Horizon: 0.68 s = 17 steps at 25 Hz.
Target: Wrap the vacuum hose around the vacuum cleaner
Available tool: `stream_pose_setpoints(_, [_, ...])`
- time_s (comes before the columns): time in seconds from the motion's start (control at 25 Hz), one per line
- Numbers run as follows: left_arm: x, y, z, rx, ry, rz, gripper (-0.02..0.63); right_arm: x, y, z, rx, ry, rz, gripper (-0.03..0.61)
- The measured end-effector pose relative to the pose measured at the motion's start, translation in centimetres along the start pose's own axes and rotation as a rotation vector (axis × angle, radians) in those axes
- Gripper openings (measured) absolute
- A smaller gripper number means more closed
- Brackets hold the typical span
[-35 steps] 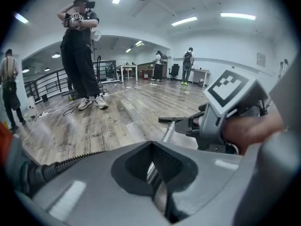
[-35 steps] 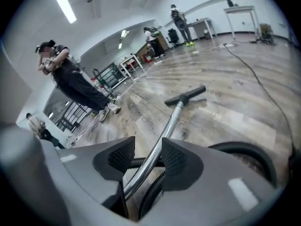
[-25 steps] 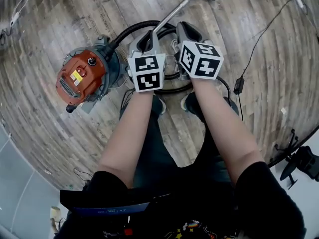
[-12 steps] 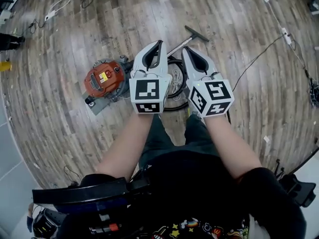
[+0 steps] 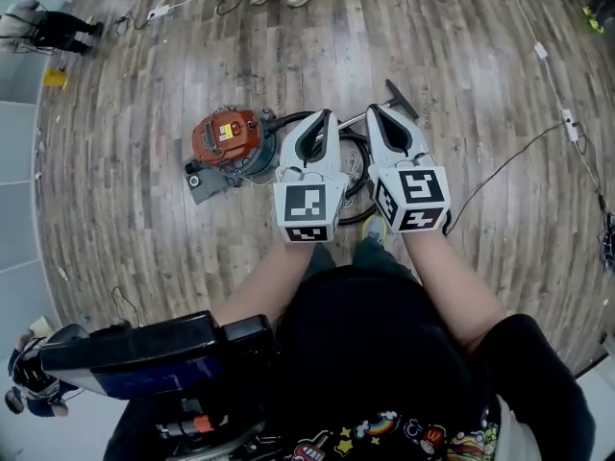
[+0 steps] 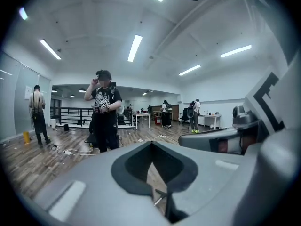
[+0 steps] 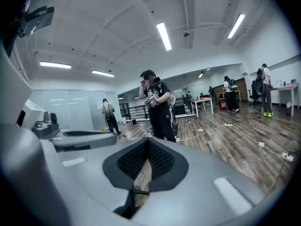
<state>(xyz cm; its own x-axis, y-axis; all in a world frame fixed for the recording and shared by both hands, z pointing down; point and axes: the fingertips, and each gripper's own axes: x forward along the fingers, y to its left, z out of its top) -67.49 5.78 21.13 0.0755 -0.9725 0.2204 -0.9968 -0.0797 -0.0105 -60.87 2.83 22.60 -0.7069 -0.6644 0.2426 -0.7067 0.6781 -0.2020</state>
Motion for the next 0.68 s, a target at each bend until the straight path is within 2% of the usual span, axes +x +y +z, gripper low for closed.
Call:
stream_pose_setpoints(0.32, [-1.8,-0.5,5.0,0.073,-0.094,-0.075,0.002,-0.6,2.0,4.7,-0.032,-0.093,-0.005,0.023])
stream_pose_setpoints(0.68, [-2.8,1.7,4.3,0.053,-0.092,-0.084,0.002,0.0,4.4,4.8,-0.03,-0.104,-0.019,0.023])
